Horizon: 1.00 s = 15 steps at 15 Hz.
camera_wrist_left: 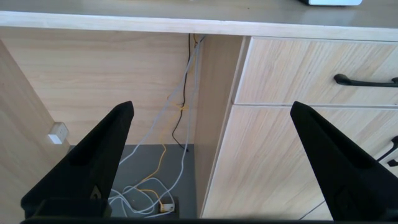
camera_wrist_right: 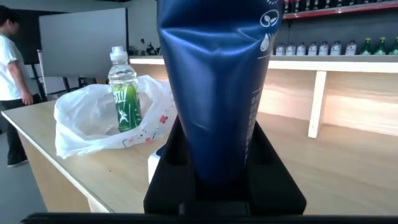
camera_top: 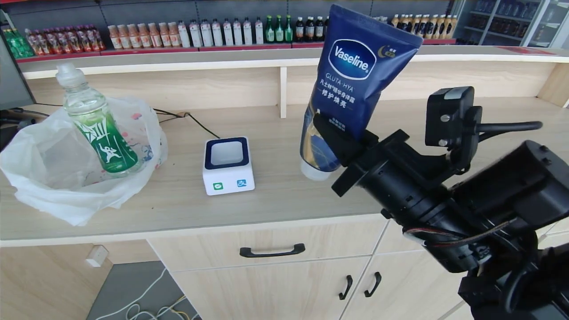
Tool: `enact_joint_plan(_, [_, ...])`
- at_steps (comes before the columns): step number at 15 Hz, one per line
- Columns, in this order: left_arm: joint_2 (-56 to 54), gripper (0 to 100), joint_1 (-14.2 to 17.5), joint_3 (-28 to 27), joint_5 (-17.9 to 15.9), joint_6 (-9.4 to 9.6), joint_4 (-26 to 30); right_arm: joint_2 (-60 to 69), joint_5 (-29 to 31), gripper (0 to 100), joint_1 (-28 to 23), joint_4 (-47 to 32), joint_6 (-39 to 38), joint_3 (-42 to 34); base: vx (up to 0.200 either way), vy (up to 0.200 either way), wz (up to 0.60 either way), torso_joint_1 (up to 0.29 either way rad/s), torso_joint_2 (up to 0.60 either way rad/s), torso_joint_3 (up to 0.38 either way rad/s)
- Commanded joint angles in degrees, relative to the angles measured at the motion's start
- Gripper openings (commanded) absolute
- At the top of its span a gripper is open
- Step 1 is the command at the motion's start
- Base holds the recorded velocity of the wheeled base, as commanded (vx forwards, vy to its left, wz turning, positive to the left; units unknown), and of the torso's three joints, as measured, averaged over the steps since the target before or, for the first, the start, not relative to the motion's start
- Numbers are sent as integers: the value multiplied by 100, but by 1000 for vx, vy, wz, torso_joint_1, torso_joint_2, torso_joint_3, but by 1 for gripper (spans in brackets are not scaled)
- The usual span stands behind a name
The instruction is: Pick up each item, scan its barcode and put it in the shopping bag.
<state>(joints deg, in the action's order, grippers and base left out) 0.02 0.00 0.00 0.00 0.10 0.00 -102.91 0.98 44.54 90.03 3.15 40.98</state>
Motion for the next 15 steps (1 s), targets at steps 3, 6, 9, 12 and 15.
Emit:
enact_joint_plan(3, [-2,100,0,0,0,-1,0,43,52,0,-614,-3,-227,-319,0,0,0,0,0,0])
enact_joint_plan(6, [-2,100,0,0,0,8,0,87,61,0,-675,-3,-271,-240,0,0,0,0,0,0])
enact_joint_plan(9, [-2,100,-9,0,0,-1,0,34,61,0,-675,-3,-271,-38,0,0,0,0,0,0])
enact_joint_plan(12, [-2,100,0,0,0,-1,0,26,61,0,-675,-3,-306,15,0,0,0,0,0,0])
enact_joint_plan(15, [-2,100,0,0,0,-19,0,166,61,0,-666,-3,-297,-20,0,67,0,2,1,-1])
